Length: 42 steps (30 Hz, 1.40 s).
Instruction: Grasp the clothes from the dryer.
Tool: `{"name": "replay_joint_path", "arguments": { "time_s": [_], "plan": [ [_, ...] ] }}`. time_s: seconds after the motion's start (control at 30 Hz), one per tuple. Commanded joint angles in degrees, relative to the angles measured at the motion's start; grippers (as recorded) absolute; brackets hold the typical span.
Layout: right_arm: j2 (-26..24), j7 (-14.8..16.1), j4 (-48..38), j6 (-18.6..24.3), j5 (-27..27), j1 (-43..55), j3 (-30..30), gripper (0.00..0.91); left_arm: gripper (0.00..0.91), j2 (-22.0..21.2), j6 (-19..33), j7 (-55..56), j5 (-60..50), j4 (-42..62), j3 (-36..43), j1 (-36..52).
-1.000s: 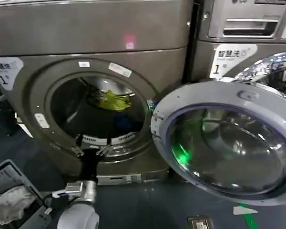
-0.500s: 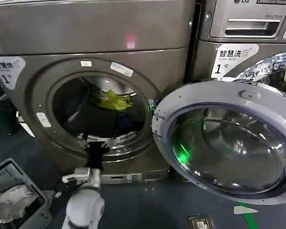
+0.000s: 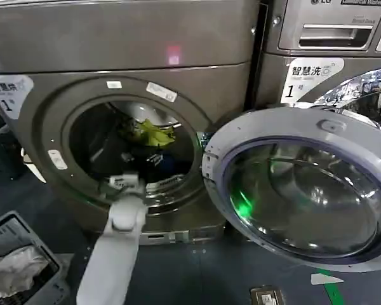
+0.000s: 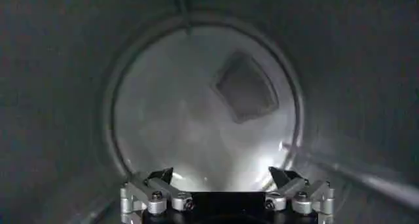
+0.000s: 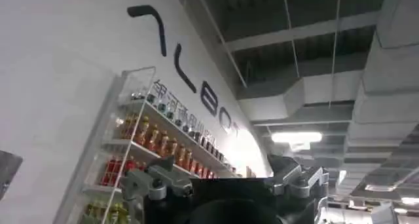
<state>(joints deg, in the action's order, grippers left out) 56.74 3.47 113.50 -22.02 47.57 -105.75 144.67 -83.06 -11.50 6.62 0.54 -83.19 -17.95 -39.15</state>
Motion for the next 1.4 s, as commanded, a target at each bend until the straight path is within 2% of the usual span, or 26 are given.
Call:
{"name": "replay_joint_path", "arguments": {
  "time_s": [0.03, 0.1, 0.27, 0.33, 0.57, 0.63, 0.8, 0.93, 1.07, 1.2, 1.3, 1.4],
  "plan": [
    [0.0, 0.2, 0.0, 0.2, 0.1, 0.3, -0.3, 0.907, 0.907, 4.0, -1.2, -20.1, -8.9, 31.4, 7.4, 24.1],
    [0.0, 0.3, 0.1, 0.3, 0.1, 0.5, -0.4, 0.907, 0.907, 4.4, 3.6, -26.6, -13.8, 37.5, 11.1, 28.2],
    [0.5, 0.3, 0.2, 0.5, 0.4, 0.7, -0.5, 0.907, 0.907, 2.5, 5.5, -40.0, -29.6, 55.9, 18.7, 39.6],
    [0.6, 0.4, -0.1, 0.7, 0.4, 0.6, -0.3, 0.907, 0.907, 2.3, 8.7, -46.3, -34.7, 61.2, 21.8, 43.9],
    [1.7, 0.3, 0.6, 1.0, 1.0, 1.3, -1.1, 0.907, 0.907, 1.9, 16.4, -58.4, -34.5, 69.8, 31.9, 51.6],
    [2.0, 0.3, 0.4, 1.1, 1.0, 1.2, -1.0, 0.907, 0.907, 0.8, 16.4, -59.4, -35.3, 72.3, 35.5, 52.9],
    [2.5, 0.3, 1.0, 1.2, 1.2, 1.4, -1.0, 0.907, 0.907, -5.6, 14.0, -57.9, -34.8, 81.1, 40.7, 55.4],
    [2.9, 0.2, 1.3, 1.2, 1.2, 1.7, -1.1, 0.907, 0.907, -8.5, 10.4, -54.9, -31.8, 82.1, 43.9, 55.1],
    [3.5, 0.3, 1.3, 1.4, 1.1, 1.8, -1.2, 0.907, 0.907, -11.8, 9.3, -53.9, -31.2, 82.3, 44.3, 54.2],
    [3.8, 0.3, 1.1, 1.9, 1.2, 1.8, -1.0, 0.907, 0.907, -11.9, 9.6, -52.8, -31.1, 82.2, 44.8, 52.9],
    [4.2, 0.3, 1.0, 2.3, 1.2, 1.8, -1.1, 0.907, 0.907, -10.5, 6.2, -48.6, -30.0, 81.1, 43.6, 51.8],
    [4.4, 0.3, 1.2, 2.3, 1.2, 1.8, -1.2, 0.907, 0.907, -9.9, 5.0, -46.1, -29.1, 79.3, 41.2, 50.3]
  ]
}}
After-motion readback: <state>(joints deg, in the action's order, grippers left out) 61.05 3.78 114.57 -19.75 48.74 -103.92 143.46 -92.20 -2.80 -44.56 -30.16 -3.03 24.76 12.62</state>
